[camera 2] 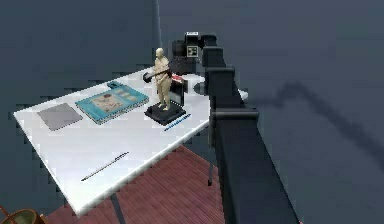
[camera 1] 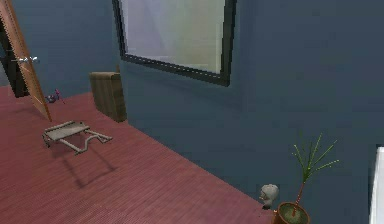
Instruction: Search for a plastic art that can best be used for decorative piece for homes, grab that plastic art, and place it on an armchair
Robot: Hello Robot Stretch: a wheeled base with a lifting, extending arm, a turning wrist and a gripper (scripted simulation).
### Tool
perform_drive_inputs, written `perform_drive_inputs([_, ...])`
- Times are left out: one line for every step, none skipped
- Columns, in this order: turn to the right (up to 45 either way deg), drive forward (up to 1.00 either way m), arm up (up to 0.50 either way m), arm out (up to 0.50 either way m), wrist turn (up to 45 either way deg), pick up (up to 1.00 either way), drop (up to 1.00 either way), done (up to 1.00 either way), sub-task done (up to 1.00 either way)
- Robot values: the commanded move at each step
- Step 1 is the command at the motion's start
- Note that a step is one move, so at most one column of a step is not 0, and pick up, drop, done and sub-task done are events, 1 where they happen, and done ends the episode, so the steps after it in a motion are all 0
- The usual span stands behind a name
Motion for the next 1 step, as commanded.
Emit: perform_drive_inputs([0.0, 0.00, -0.24, 0.00, 0.0, 0.00, 0.00, 0.00, 0.00])
